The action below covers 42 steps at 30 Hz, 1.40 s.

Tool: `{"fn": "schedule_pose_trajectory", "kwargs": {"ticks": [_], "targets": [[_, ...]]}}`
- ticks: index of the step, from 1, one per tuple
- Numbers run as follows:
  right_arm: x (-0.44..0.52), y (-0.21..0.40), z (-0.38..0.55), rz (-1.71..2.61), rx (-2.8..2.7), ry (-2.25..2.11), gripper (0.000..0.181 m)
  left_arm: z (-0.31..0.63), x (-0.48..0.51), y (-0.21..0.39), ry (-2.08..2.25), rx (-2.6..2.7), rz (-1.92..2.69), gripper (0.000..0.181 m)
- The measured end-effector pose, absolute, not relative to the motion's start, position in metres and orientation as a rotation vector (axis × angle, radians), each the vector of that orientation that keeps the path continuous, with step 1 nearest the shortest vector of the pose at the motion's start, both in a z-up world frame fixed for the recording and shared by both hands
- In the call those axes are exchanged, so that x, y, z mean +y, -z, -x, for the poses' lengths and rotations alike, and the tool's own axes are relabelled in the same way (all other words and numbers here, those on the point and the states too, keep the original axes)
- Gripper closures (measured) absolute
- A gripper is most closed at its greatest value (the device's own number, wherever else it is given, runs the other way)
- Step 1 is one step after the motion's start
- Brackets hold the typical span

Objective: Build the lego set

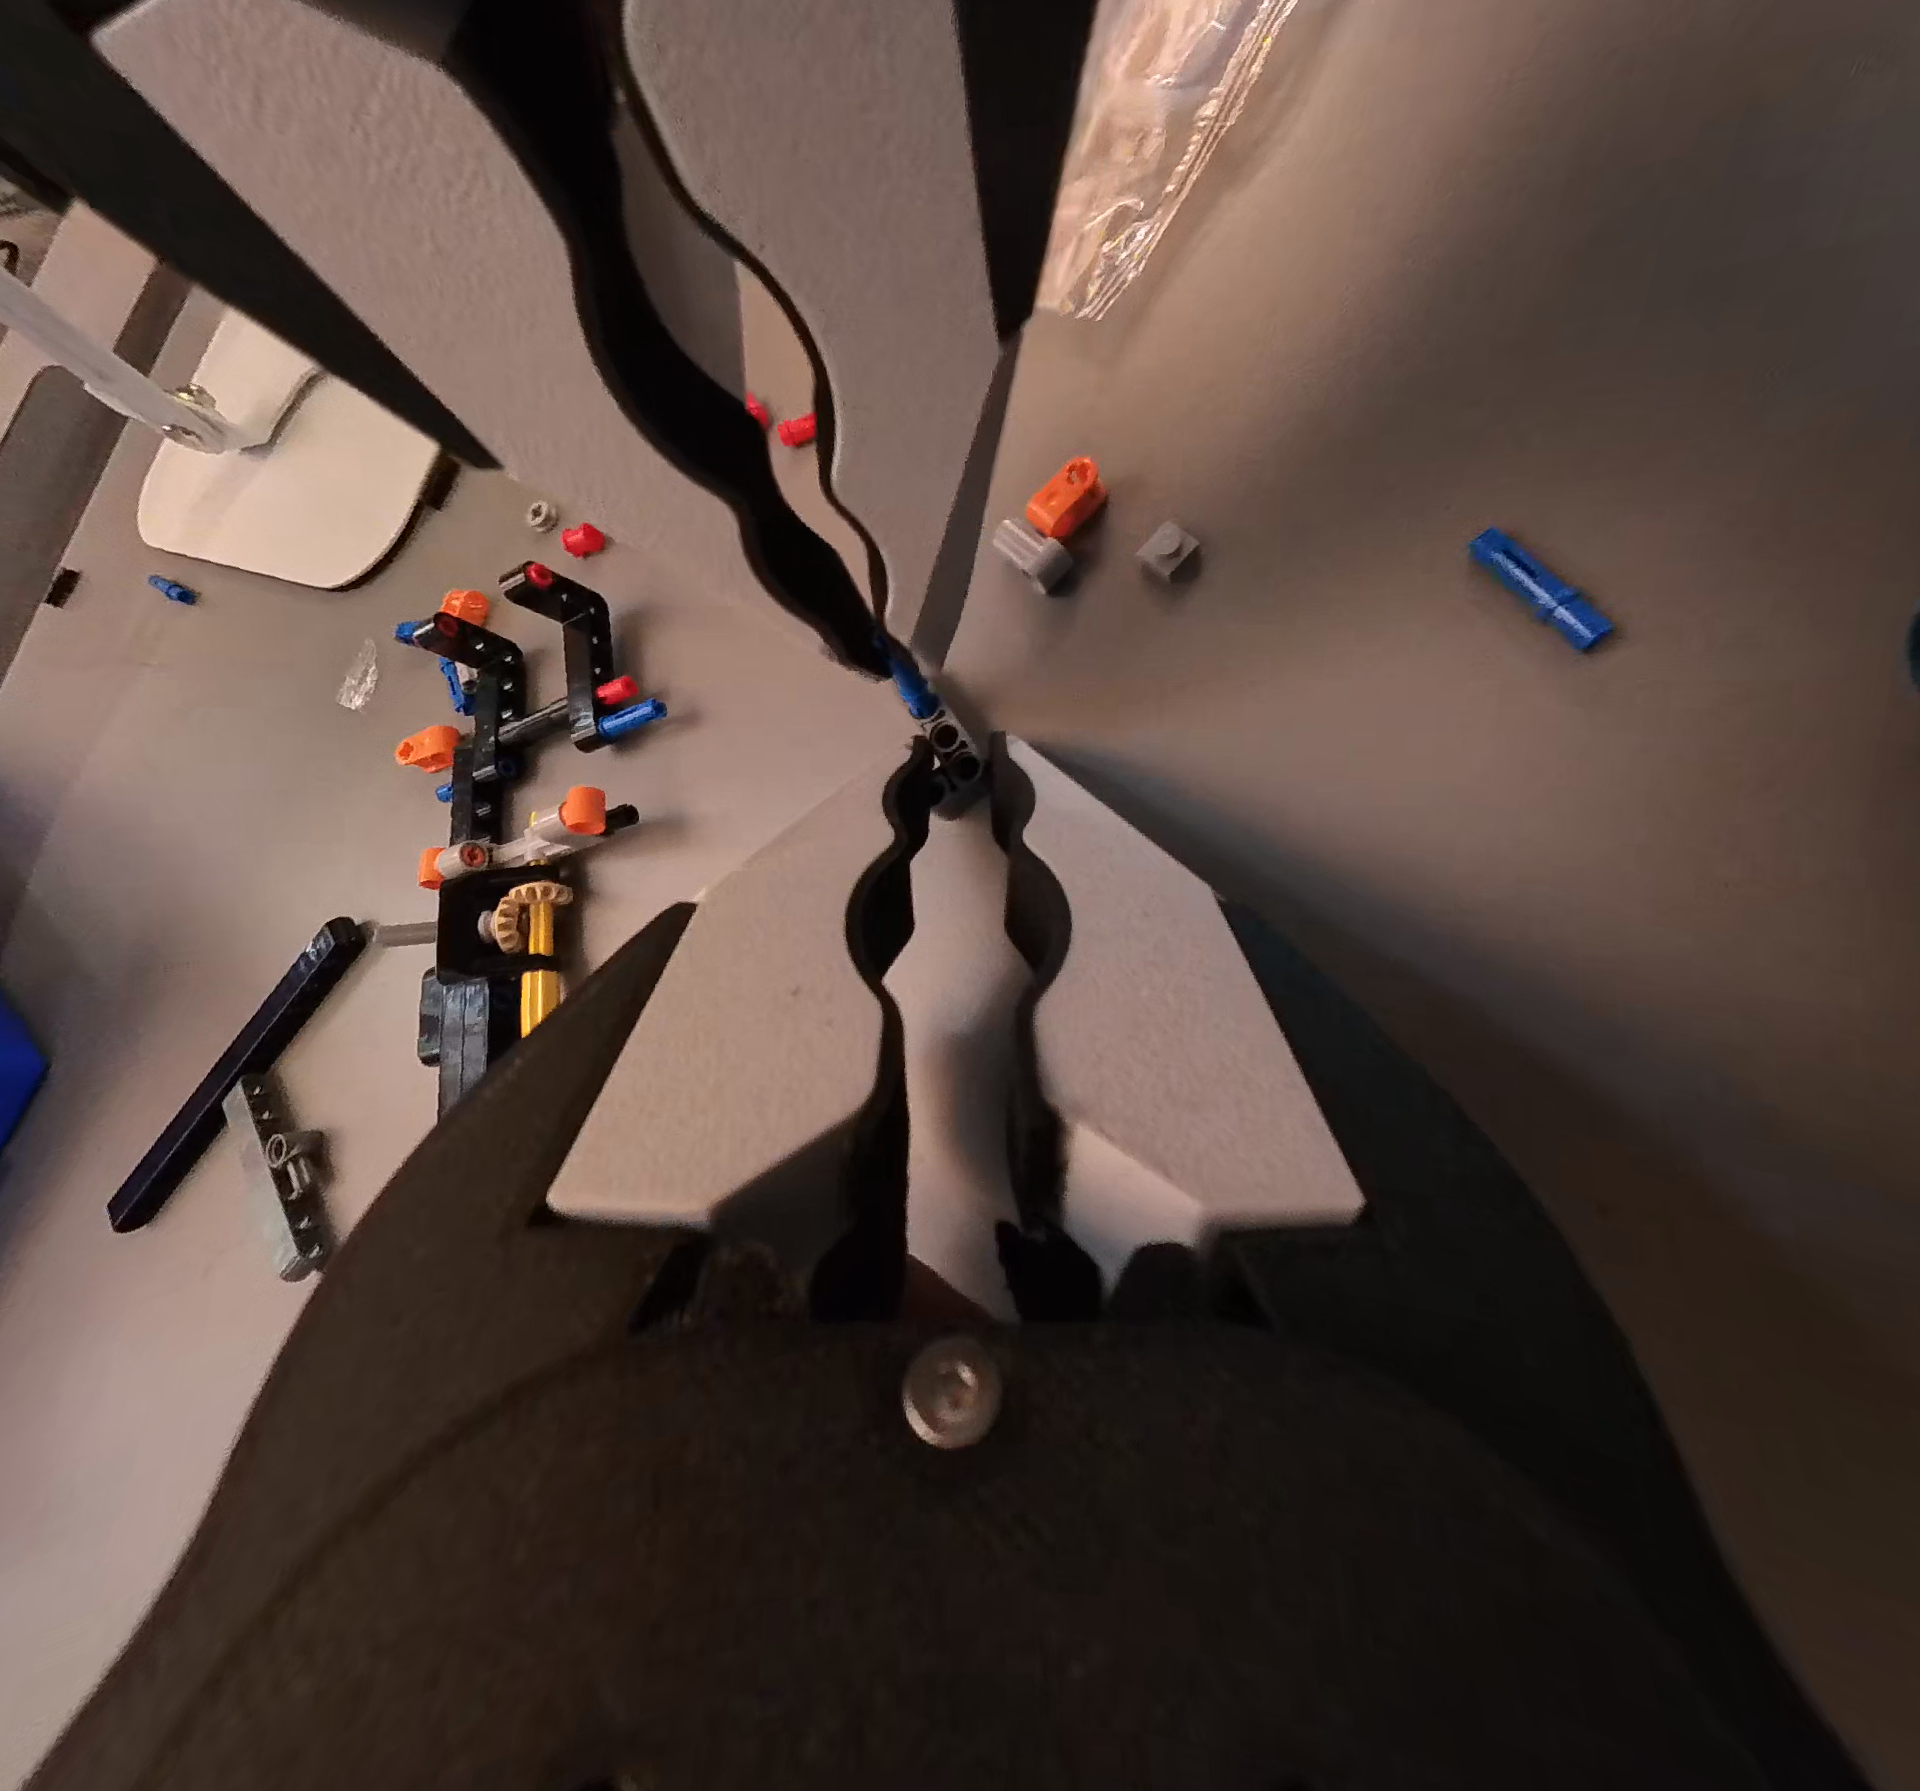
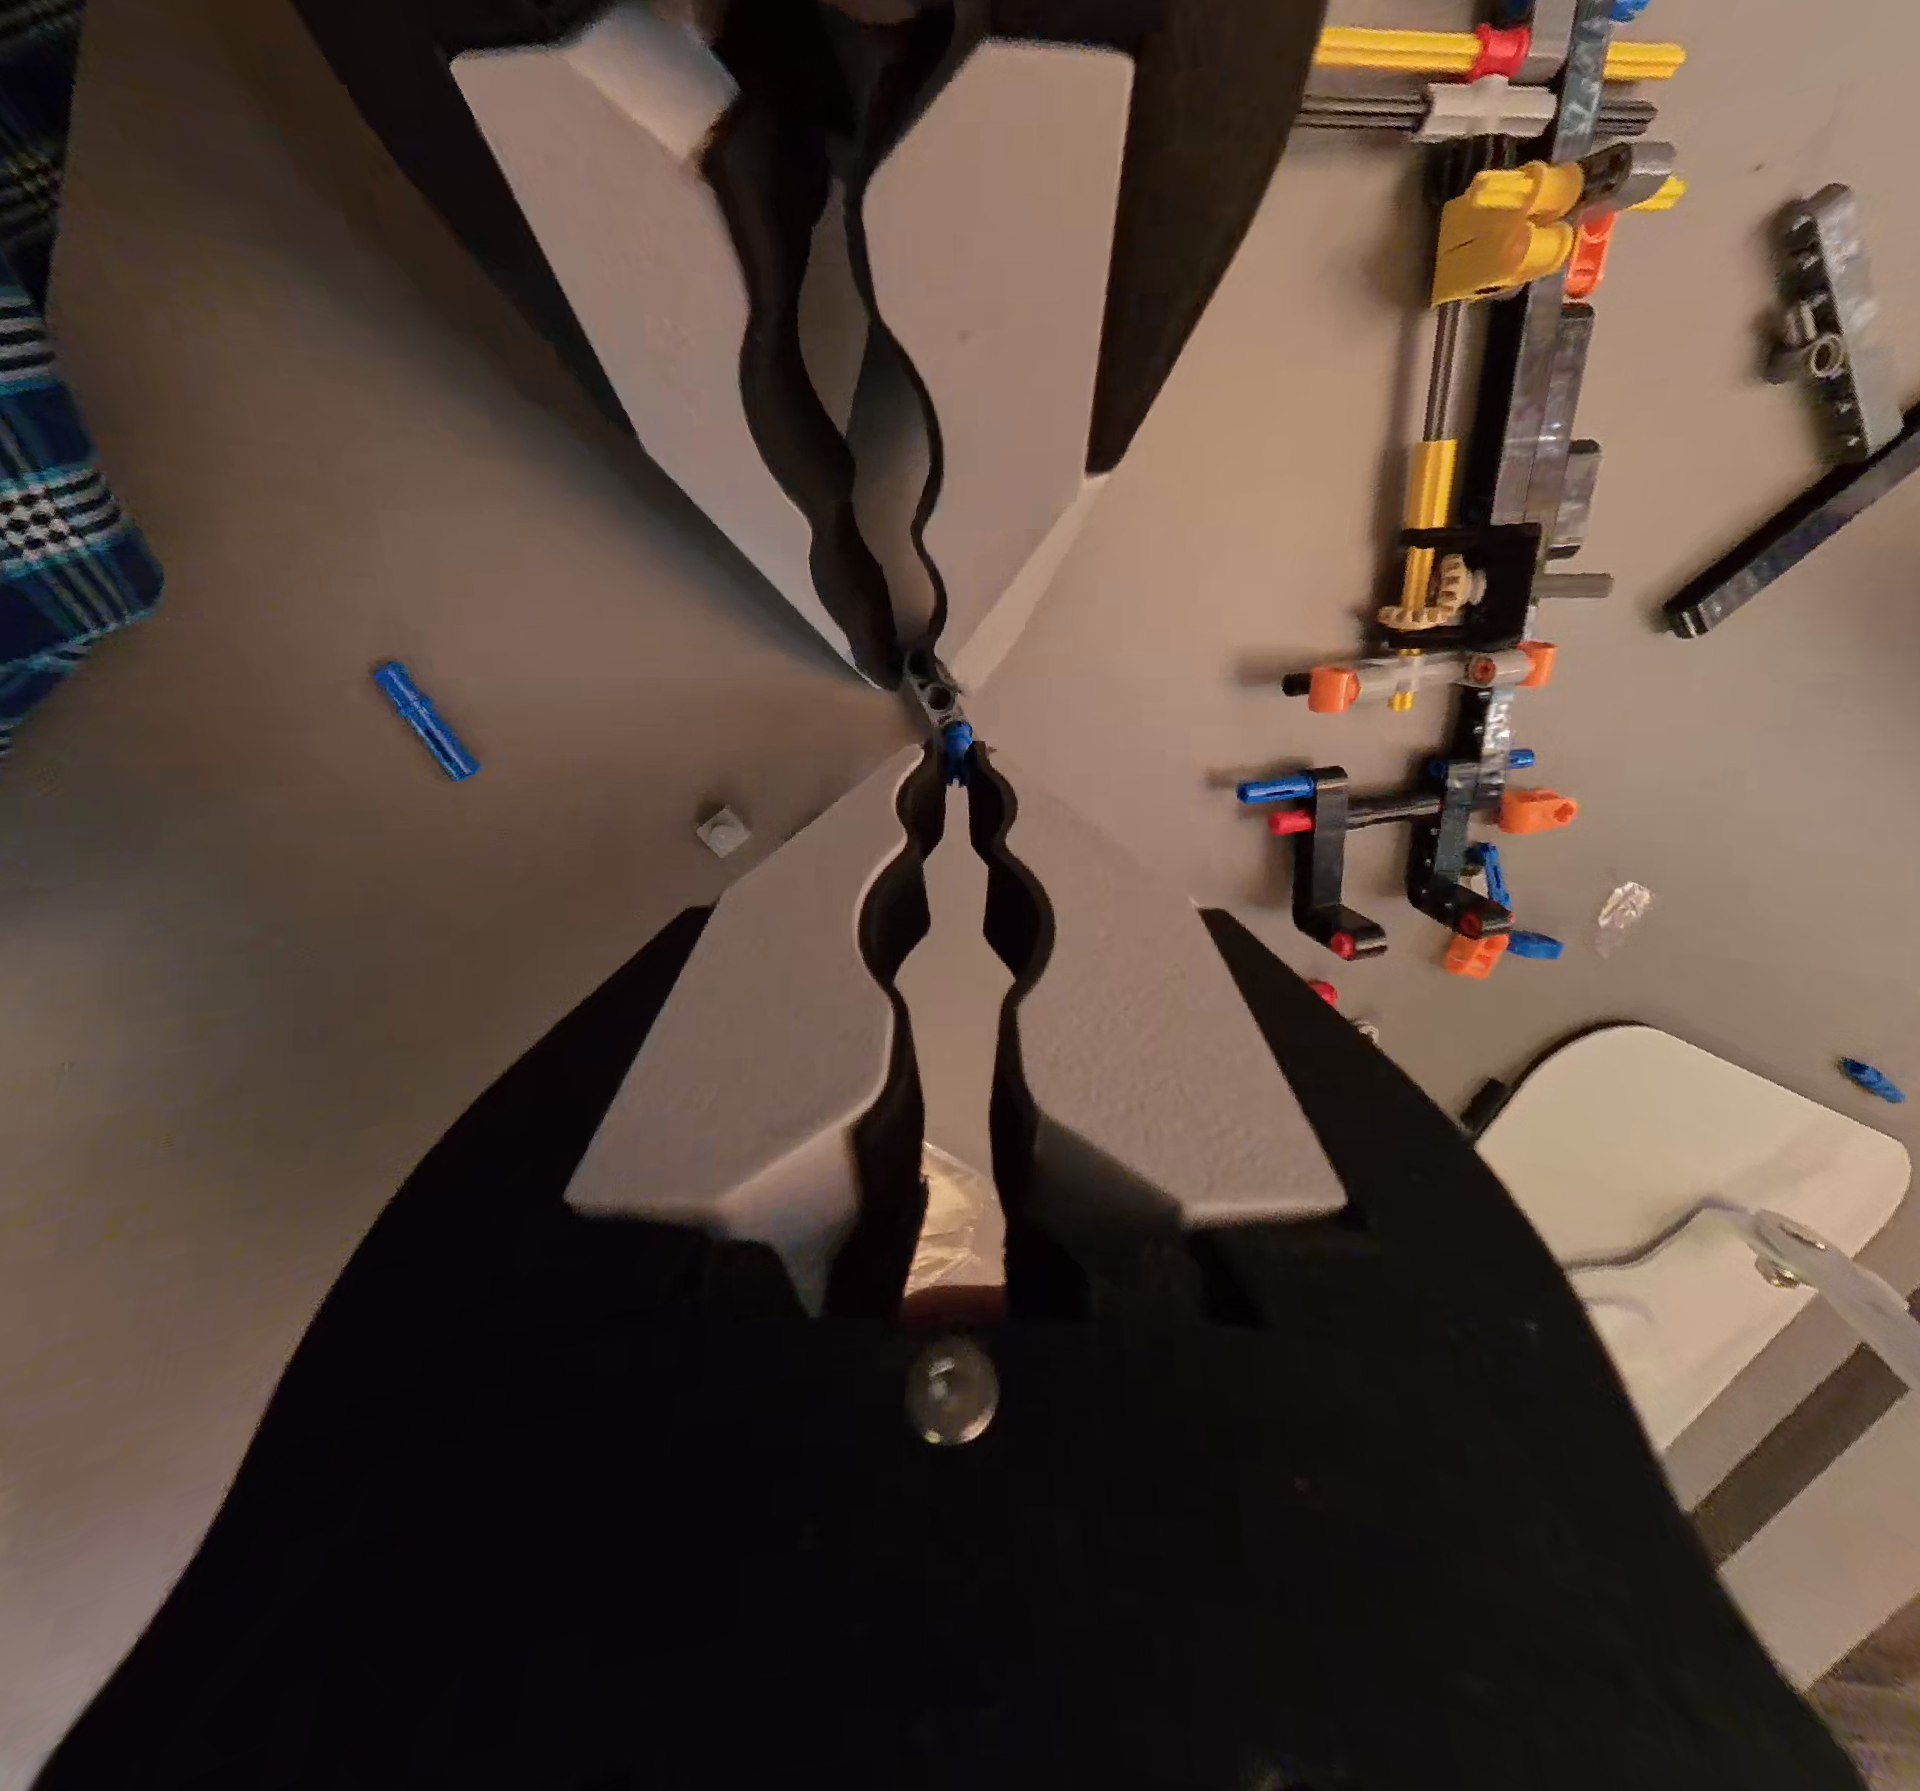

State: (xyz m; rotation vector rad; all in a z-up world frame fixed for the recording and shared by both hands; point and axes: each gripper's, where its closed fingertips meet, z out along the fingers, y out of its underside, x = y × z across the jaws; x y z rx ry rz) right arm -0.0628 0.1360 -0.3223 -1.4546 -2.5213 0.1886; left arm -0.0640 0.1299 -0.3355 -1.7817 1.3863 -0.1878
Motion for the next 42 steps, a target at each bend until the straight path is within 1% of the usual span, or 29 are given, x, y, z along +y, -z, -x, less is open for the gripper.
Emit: {"fn": "schedule_pose_trajectory", "kwargs": {"ticks": [4, 16, 34, 36, 37, 39, 40, 42], "targets": [[0.136, 0.322, 0.064, 1.532, -2.496, -0.278, 0.18, 0.064, 0.13, 0.336, 0.181, 1.39, 1.775, 0.172], [0.136, 0.322, 0.063, 1.592, -2.439, -0.345, 0.18, 0.061, 0.136, 0.331, 0.18, 1.35, 1.768, 0.172], [0.137, 0.328, 0.066, 1.589, -2.426, -0.345, 0.179, 0.058, 0.142, 0.336, 0.156, 1.359, 1.804, 0.176], [0.14, 0.327, 0.069, 1.602, -2.393, -0.351, 0.179, 0.061, 0.143, 0.334, 0.176, 1.327, 1.827, 0.174], [0.142, 0.326, 0.071, 1.617, -2.365, -0.367, 0.179, 0.063, 0.144, 0.331, 0.188, 1.298, 1.823, 0.168], [0.139, 0.319, 0.074, 1.635, -2.326, -0.434, 0.179, 0.07, 0.141, 0.33, 0.224, 1.272, 1.851, 0.165], [0.141, 0.318, 0.073, 1.631, -2.315, -0.427, 0.178, 0.074, 0.141, 0.333, 0.209, 1.274, 1.869, 0.16], [0.144, 0.316, 0.072, 1.633, -2.287, -0.429, 0.181, 0.079, 0.14, 0.334, 0.186, 1.275, 1.874, 0.158]]}}
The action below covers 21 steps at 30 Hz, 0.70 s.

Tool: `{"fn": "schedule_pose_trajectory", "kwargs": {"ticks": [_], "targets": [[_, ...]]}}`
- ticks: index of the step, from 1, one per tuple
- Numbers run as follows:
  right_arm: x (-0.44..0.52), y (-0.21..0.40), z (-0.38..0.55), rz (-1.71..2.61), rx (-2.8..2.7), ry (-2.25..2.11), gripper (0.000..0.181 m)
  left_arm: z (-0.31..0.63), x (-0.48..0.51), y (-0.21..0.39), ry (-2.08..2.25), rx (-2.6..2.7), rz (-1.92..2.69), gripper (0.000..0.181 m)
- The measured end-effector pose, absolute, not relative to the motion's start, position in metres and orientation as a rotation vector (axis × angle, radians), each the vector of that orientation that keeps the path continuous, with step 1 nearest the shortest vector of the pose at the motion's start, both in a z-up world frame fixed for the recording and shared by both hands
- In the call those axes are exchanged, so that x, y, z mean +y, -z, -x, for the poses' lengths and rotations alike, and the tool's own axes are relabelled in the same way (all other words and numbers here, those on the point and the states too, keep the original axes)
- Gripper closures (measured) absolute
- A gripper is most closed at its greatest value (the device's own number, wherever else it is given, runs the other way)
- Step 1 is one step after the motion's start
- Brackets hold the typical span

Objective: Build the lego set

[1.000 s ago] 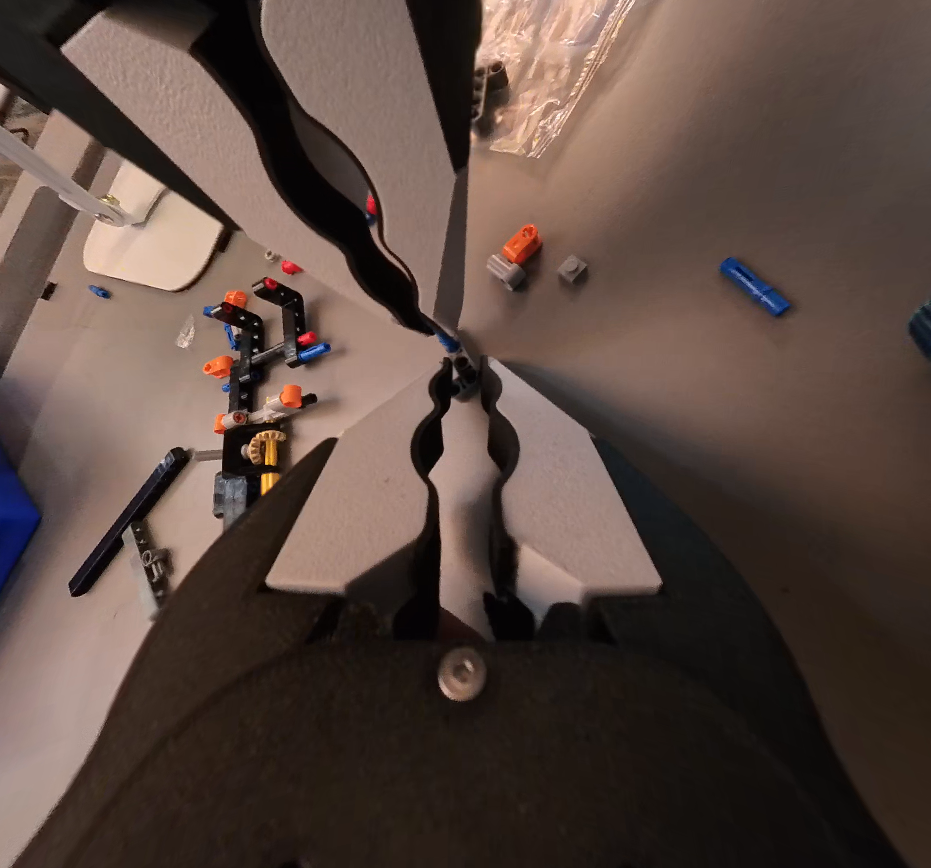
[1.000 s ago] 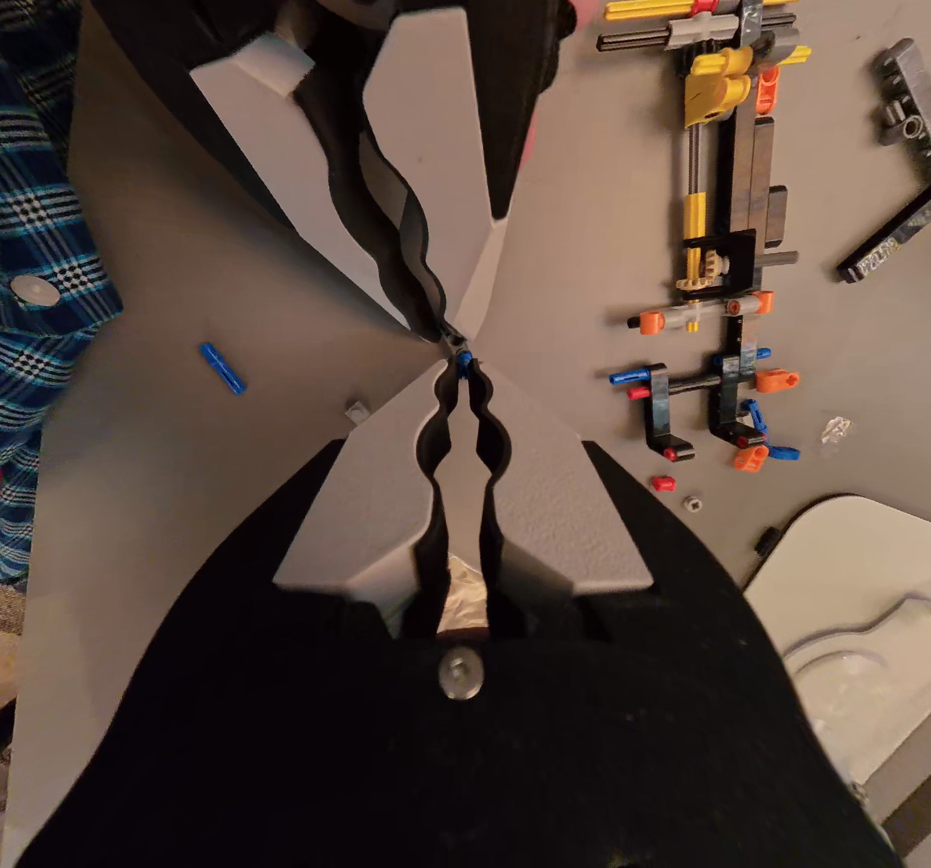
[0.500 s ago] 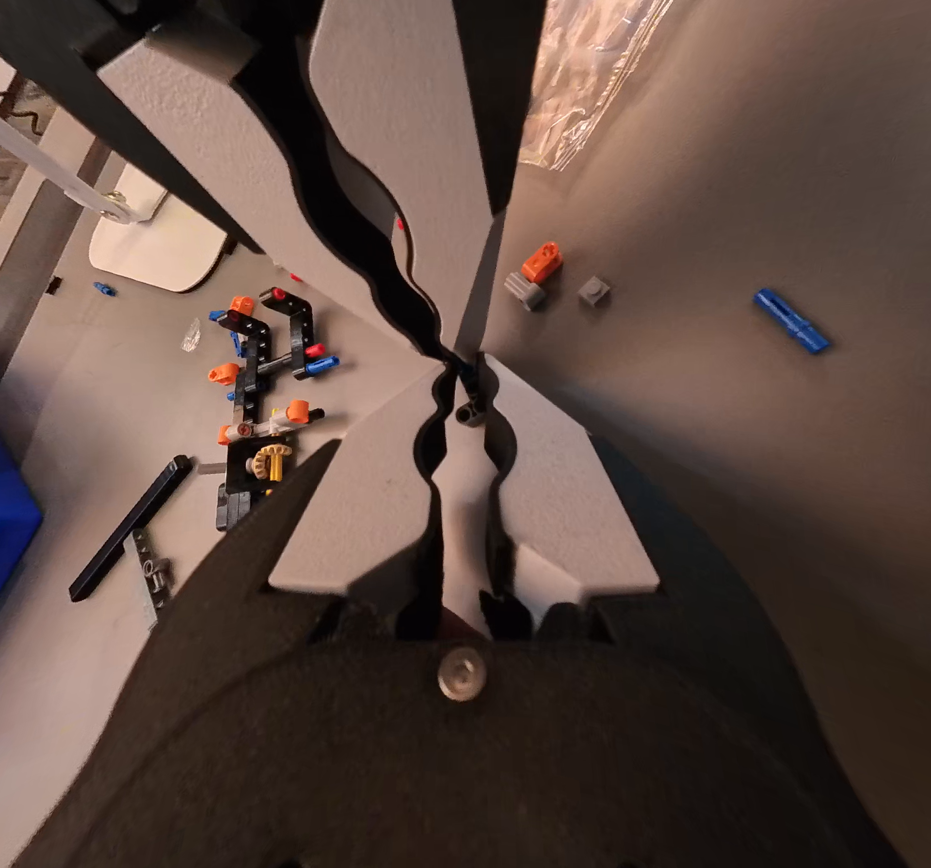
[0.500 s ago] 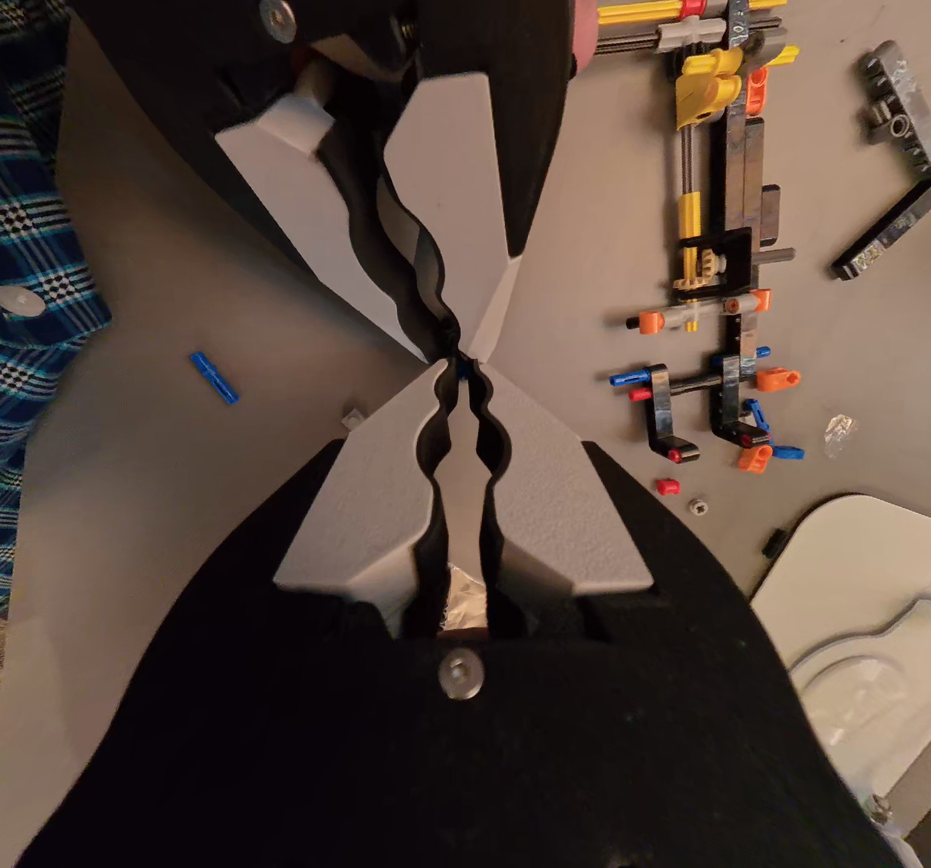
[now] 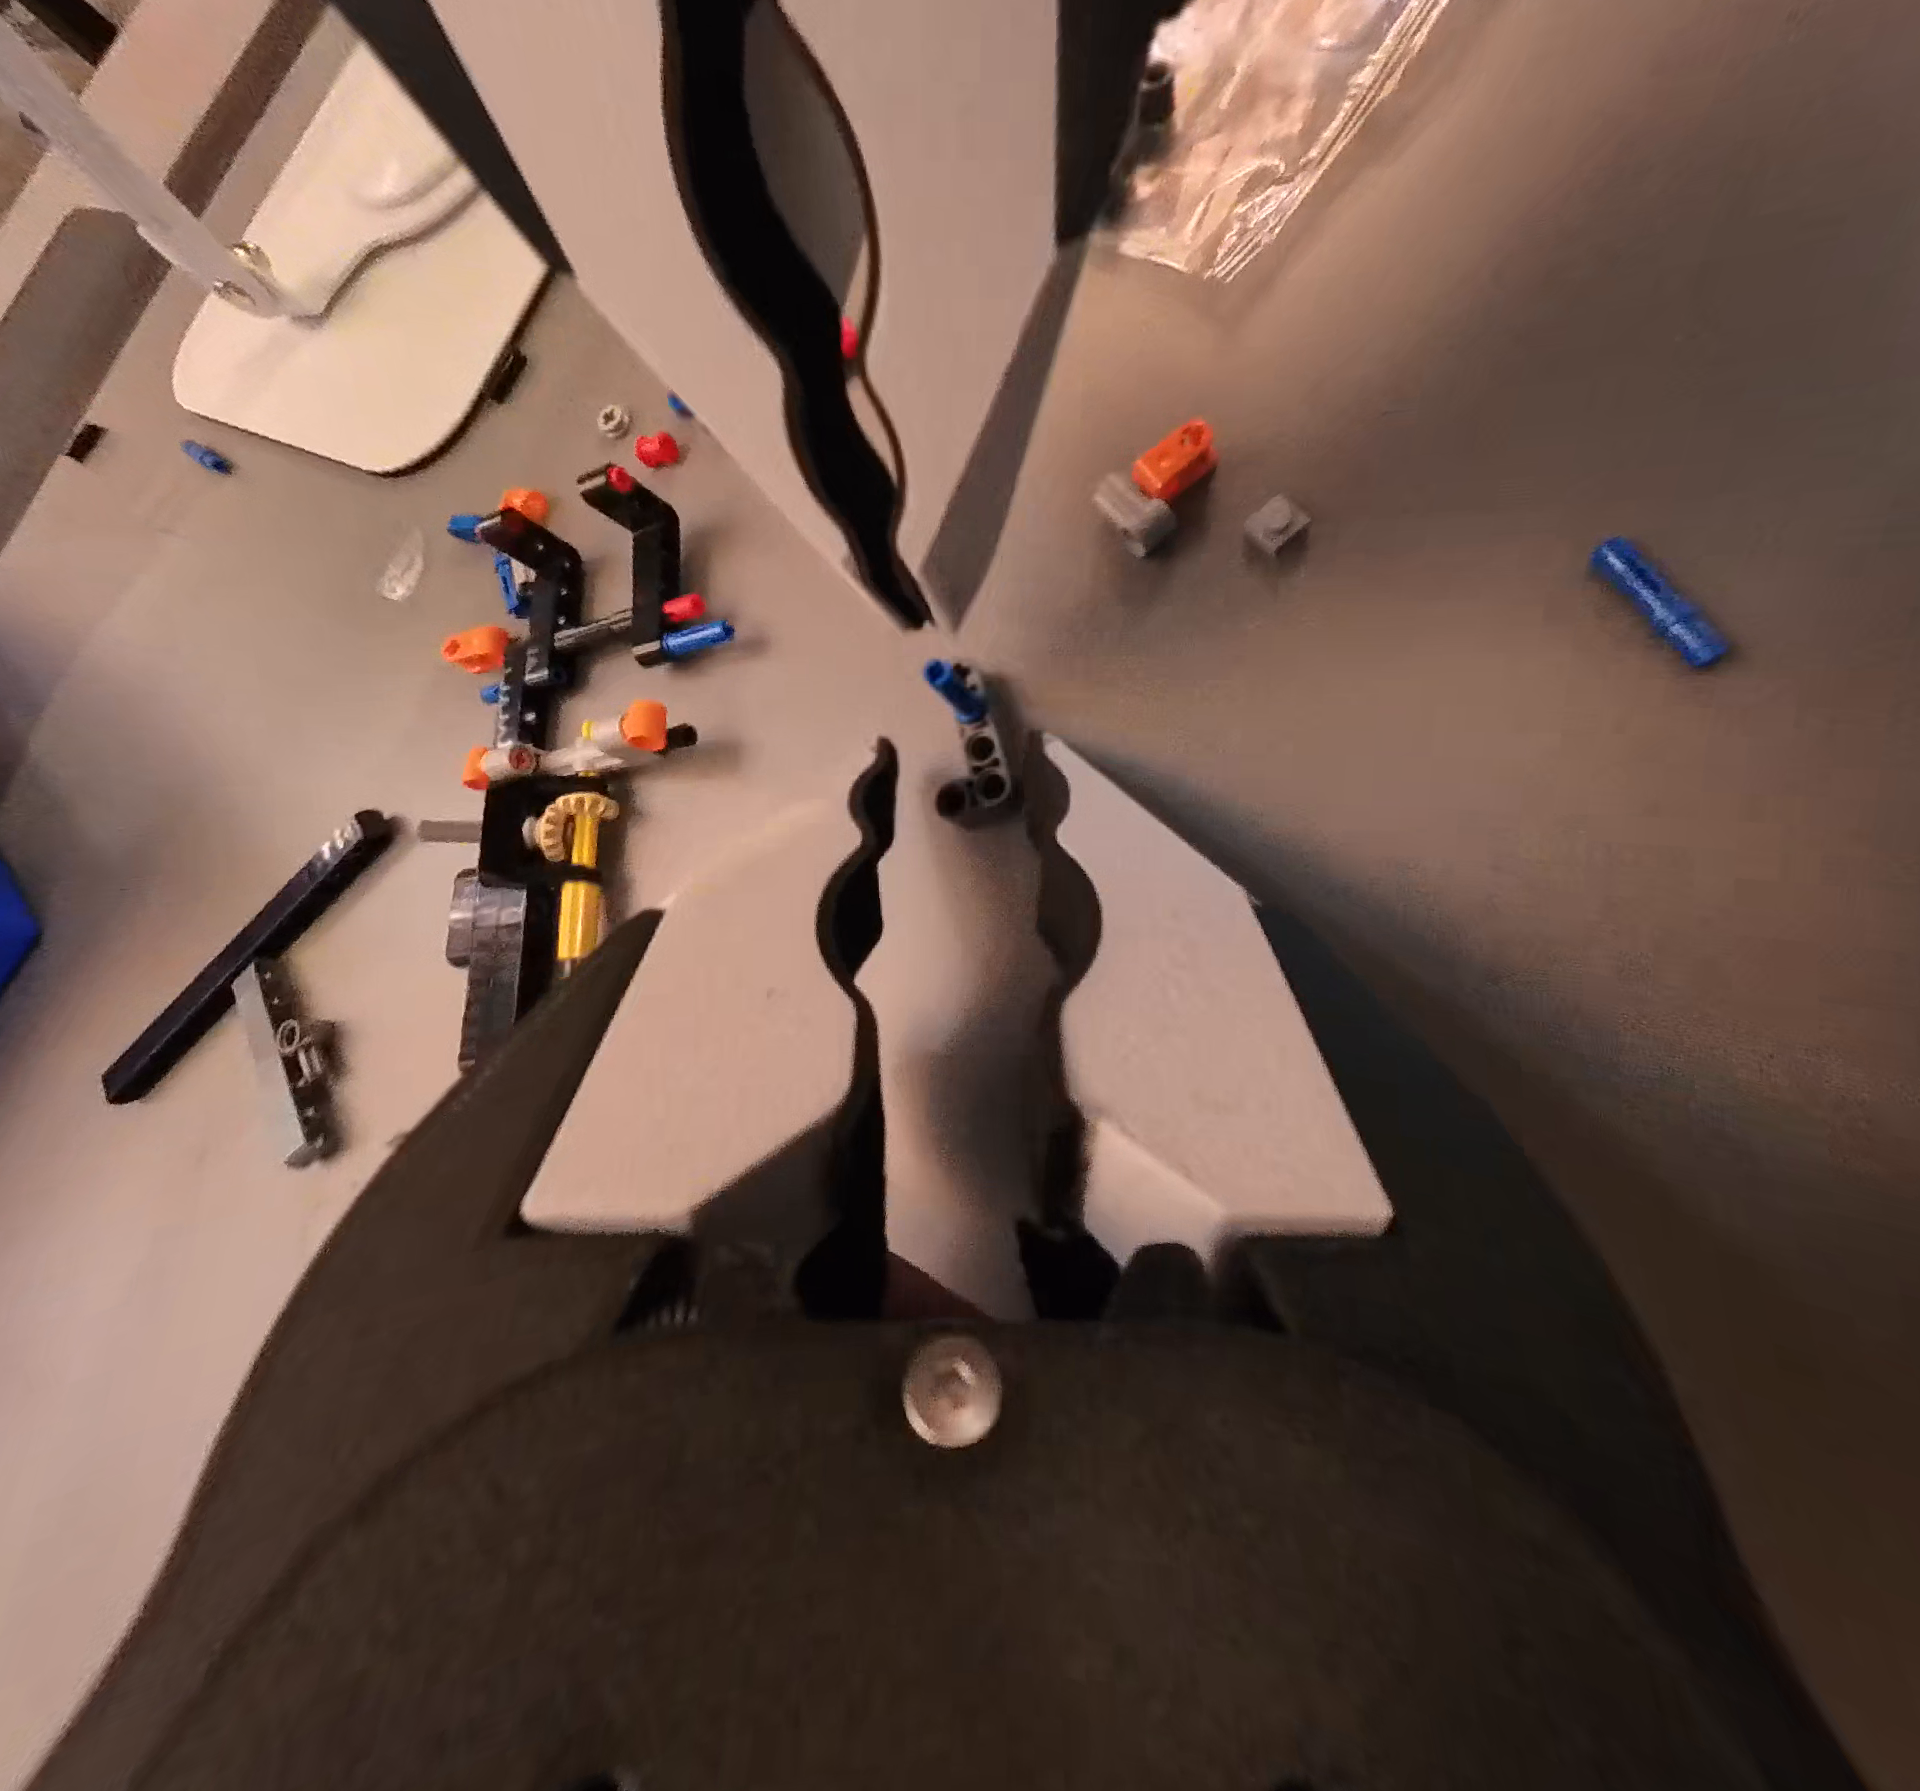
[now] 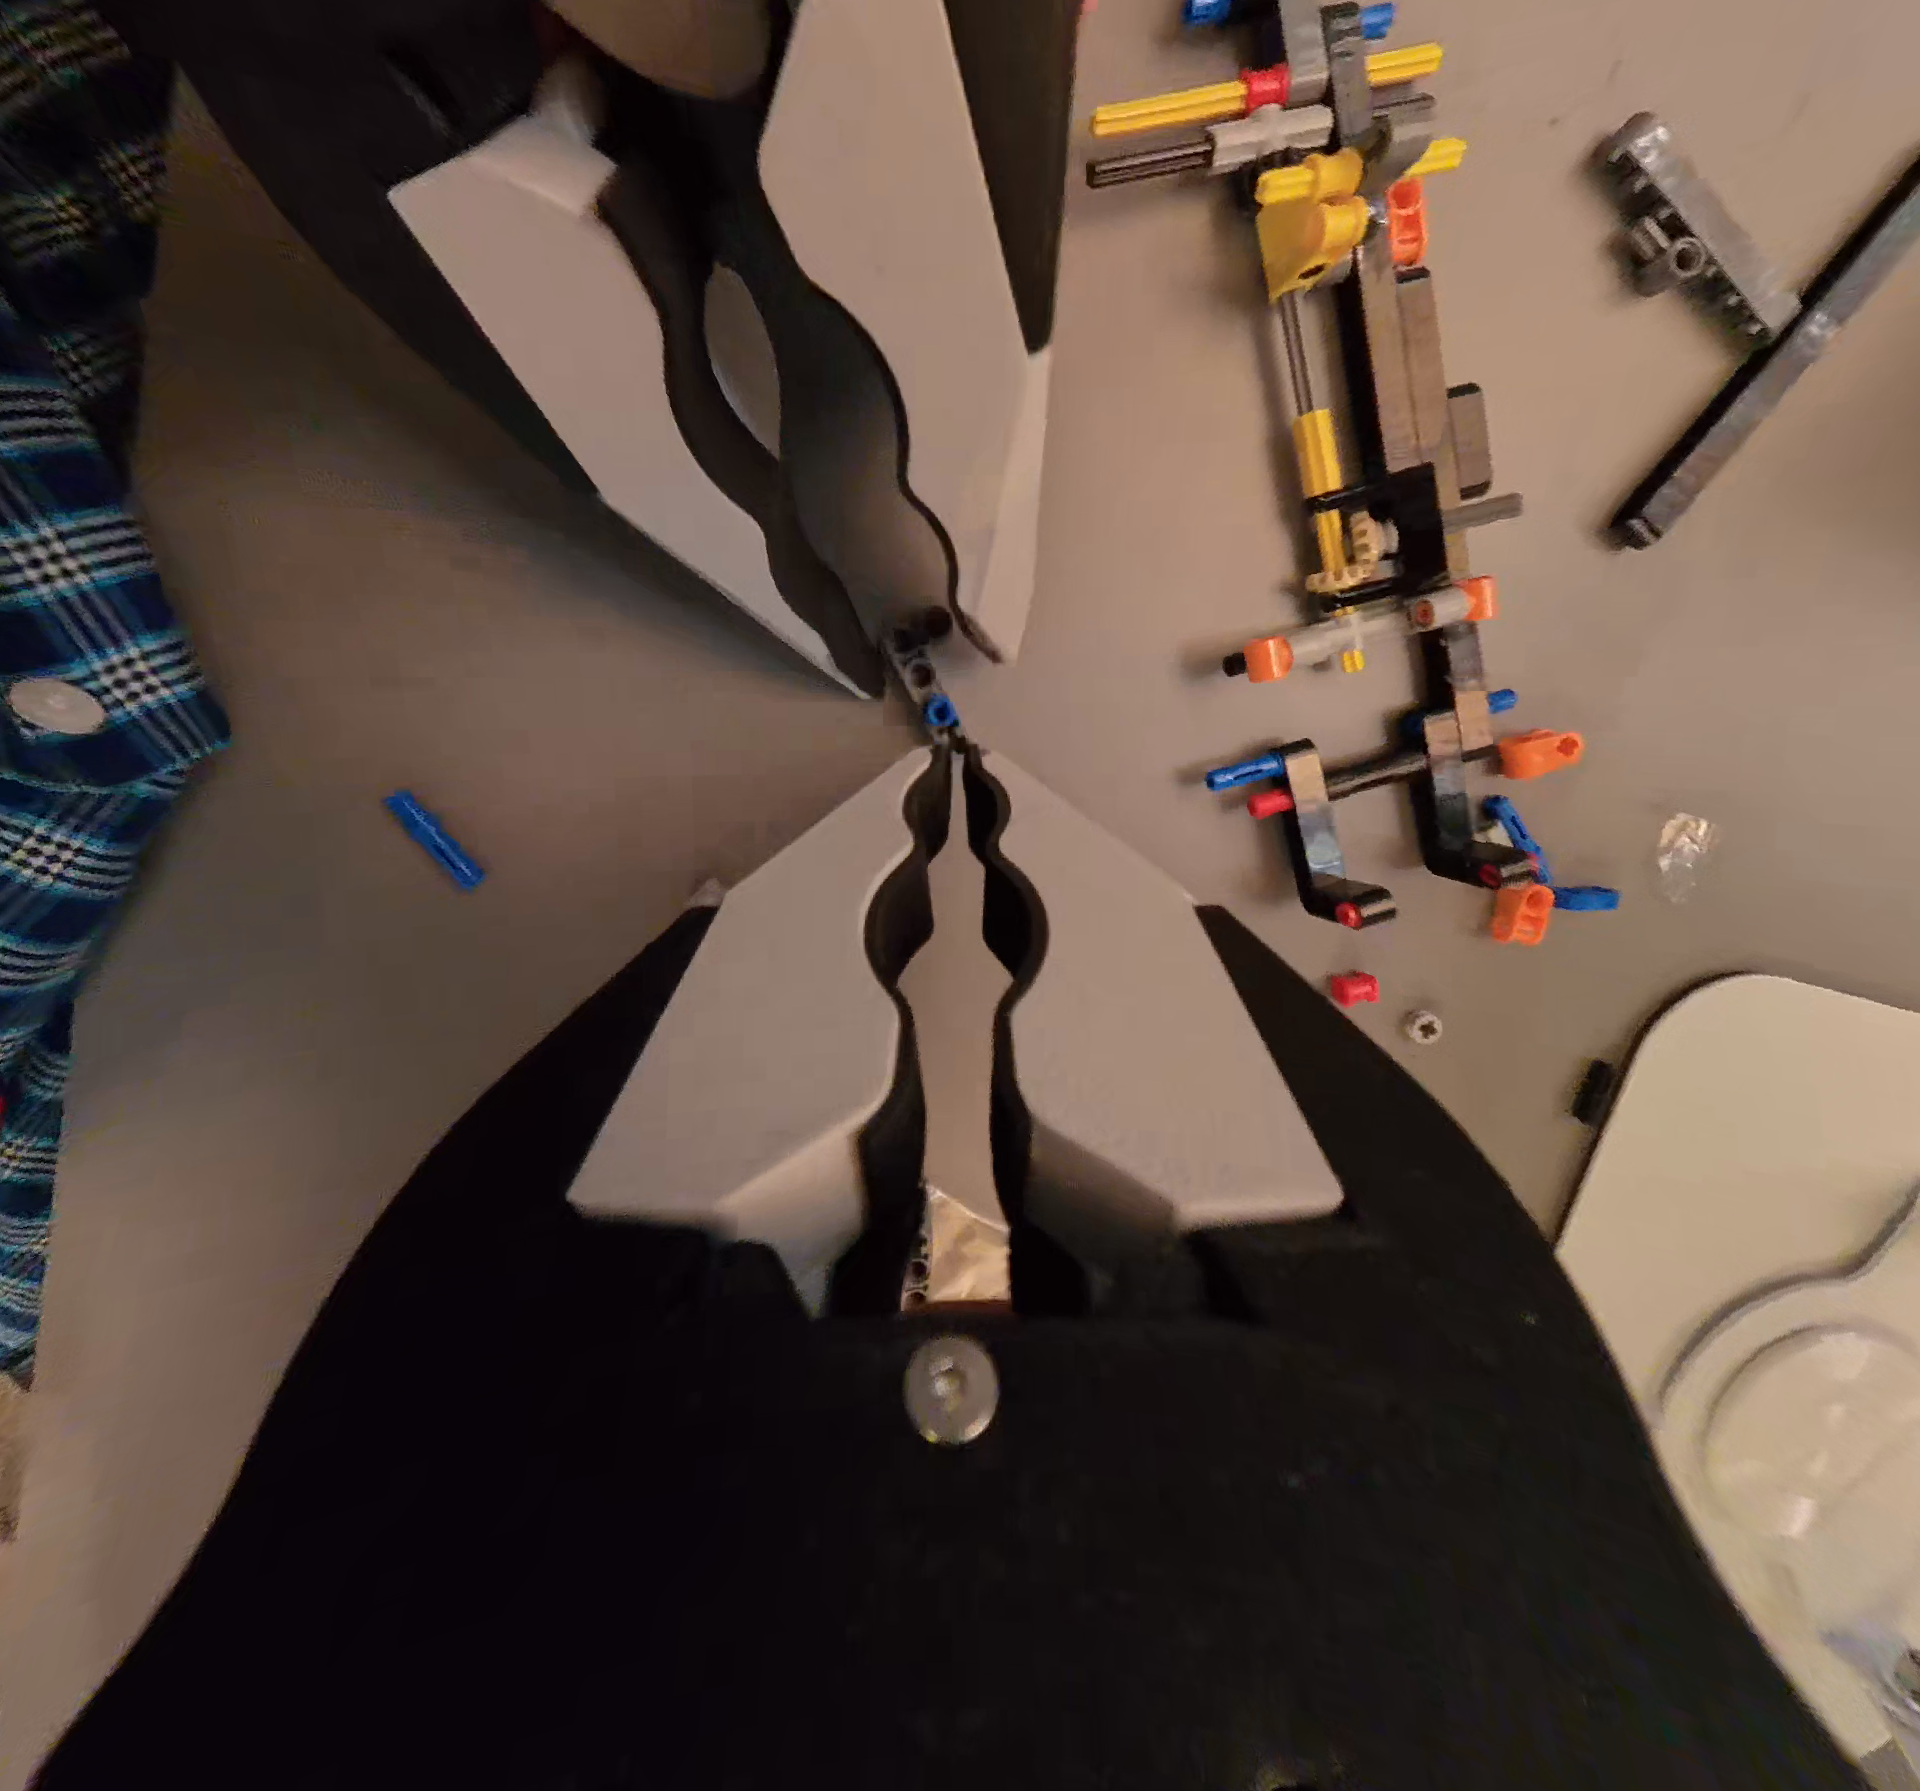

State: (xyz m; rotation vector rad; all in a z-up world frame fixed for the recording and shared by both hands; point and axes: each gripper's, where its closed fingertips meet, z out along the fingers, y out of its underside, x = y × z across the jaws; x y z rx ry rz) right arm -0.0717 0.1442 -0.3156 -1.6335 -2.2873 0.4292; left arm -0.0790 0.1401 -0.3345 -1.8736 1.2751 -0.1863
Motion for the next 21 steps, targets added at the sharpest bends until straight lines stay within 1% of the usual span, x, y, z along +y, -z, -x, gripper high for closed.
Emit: {"fn": "schedule_pose_trajectory", "kwargs": {"ticks": [3, 6, 8, 9, 13, 18, 19, 21], "targets": [[0.1466, 0.3146, 0.0688, 1.65, -2.259, -0.433, 0.181, 0.0792, 0.1384, 0.3344, 0.186, 1.266, 1.88, 0.158], [0.1432, 0.312, 0.0717, 1.651, -2.235, -0.471, 0.177, 0.0788, 0.1375, 0.3336, 0.208, 1.252, 1.897, 0.149], [0.1447, 0.3152, 0.0726, 1.651, -2.224, -0.467, 0.174, 0.0806, 0.138, 0.3338, 0.204, 1.248, 1.903, 0.15], [0.1455, 0.3182, 0.0722, 1.662, -2.222, -0.467, 0.173, 0.0806, 0.1376, 0.3342, 0.208, 1.248, 1.908, 0.152], [0.1418, 0.3193, 0.0745, 1.672, -2.205, -0.532, 0.169, 0.078, 0.1379, 0.3372, 0.189, 1.276, 1.912, 0.171], [0.1404, 0.3135, 0.0752, 1.7, -2.148, -0.599, 0.168, 0.0769, 0.1401, 0.3368, 0.096, 1.334, 1.878, 0.174], [0.1406, 0.3129, 0.0743, 1.724, -2.126, -0.627, 0.165, 0.0769, 0.1402, 0.3364, 0.06, 1.354, 1.855, 0.174], [0.1409, 0.3114, 0.0726, 1.774, -2.072, -0.705, 0.153, 0.0763, 0.1402, 0.3342, -0.01, 1.386, 1.792, 0.175]]}}
